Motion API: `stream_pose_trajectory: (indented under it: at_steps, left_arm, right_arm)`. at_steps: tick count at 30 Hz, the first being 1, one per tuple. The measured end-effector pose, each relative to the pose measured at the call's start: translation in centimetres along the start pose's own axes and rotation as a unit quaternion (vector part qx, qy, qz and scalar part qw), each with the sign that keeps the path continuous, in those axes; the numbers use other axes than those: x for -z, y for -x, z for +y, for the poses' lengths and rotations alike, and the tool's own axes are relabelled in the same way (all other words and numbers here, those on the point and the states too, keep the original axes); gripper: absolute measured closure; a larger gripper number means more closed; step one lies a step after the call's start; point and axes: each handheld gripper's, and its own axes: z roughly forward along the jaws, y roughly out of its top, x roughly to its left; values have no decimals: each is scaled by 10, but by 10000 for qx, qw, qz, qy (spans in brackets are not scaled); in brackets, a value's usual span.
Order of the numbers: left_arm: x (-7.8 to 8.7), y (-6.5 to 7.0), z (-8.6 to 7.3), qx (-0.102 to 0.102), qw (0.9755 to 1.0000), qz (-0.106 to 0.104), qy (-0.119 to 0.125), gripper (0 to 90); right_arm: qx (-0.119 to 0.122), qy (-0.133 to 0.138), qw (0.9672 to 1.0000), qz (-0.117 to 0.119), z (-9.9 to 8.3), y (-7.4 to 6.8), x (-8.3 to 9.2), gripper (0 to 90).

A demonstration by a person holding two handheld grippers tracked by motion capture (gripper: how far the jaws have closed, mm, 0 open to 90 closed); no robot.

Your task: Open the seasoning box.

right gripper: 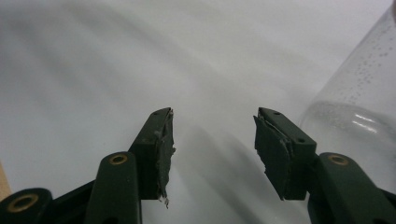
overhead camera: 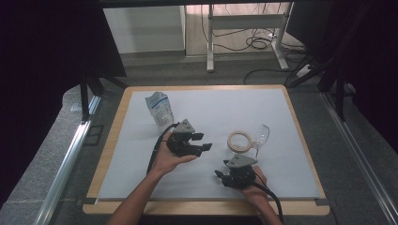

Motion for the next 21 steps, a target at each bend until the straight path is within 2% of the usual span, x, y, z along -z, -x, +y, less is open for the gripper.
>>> stream_pose_trajectory:
  at_steps: [4, 11, 16, 21]
  left_arm:
    - [4, -6, -13, 172, 9998, -55, -66, 396]
    - [15, -14, -40, 272, 9991, 276, -168, 339]
    - [26, -17, -58, 342, 9972, 653, -155, 352]
    - [32, -22, -74, 488, 9960, 745, -73, 366]
  right_arm:
    - [-3, 15, 10000, -5, 0, 0, 0, 472]
    - [-9, 63, 10000, -38, 1, 0, 0, 472]
    - [2, 150, 9999, -79, 3, 0, 1, 472]
    - [28, 163, 9998, -72, 6, -3, -2, 465]
